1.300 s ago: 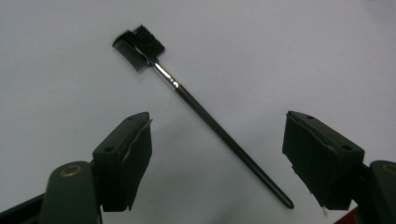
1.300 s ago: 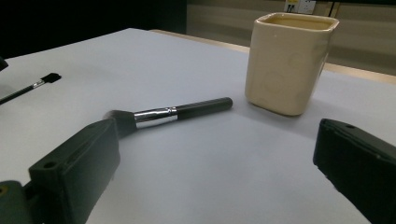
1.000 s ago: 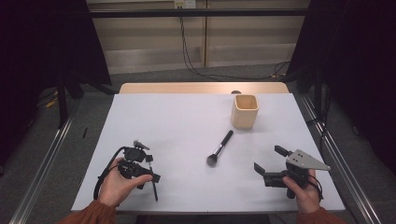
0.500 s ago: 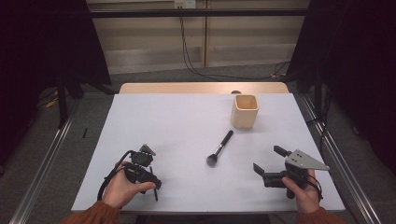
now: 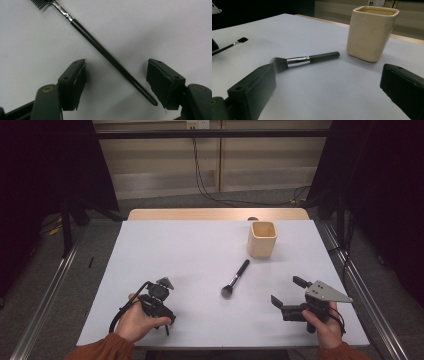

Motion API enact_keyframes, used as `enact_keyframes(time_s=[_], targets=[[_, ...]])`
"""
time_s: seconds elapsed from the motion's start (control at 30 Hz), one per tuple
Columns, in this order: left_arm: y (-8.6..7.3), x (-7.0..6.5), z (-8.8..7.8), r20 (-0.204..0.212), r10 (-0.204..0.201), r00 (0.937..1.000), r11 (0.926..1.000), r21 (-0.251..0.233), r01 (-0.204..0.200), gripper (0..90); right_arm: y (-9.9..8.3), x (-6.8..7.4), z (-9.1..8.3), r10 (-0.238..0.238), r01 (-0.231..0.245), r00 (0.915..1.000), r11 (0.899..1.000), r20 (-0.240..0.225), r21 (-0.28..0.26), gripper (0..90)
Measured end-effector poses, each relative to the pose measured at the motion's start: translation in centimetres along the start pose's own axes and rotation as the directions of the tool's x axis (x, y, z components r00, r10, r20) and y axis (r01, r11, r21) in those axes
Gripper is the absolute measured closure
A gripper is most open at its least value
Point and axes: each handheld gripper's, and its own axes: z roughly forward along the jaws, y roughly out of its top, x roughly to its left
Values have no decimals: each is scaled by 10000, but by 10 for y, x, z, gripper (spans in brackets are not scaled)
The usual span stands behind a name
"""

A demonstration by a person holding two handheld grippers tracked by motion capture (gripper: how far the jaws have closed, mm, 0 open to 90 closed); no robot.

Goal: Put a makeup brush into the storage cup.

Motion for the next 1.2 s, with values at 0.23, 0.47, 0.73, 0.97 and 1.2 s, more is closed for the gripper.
enact_keyframes(time_s=[0.23, 0.47, 0.73, 0.97, 1.2], targets=[[1, -2, 2, -151, 98, 9998, 9999, 93, -97, 278, 0, 0, 0, 7, -7, 10000, 10000, -30, 4, 1], [-3, 2, -1, -55, 184, 9998, 9998, -43, -184, 377, -1, 0, 0, 24, -24, 10000, 10000, 0, 33, 1], [-6, 6, -4, 9, 549, 9985, 9985, -47, -549, 601, -1, 0, 0, 33, -33, 10000, 10000, 18, 76, 1], [-10, 17, -5, 492, 424, 9979, 9990, -173, -416, 811, -1, -1, 0, 58, -58, 10000, 10000, 32, 74, 1], [-6, 16, -4, 468, 909, 9948, 9957, 135, -917, 859, -1, 0, 0, 40, -40, 10000, 10000, 27, 88, 1]])
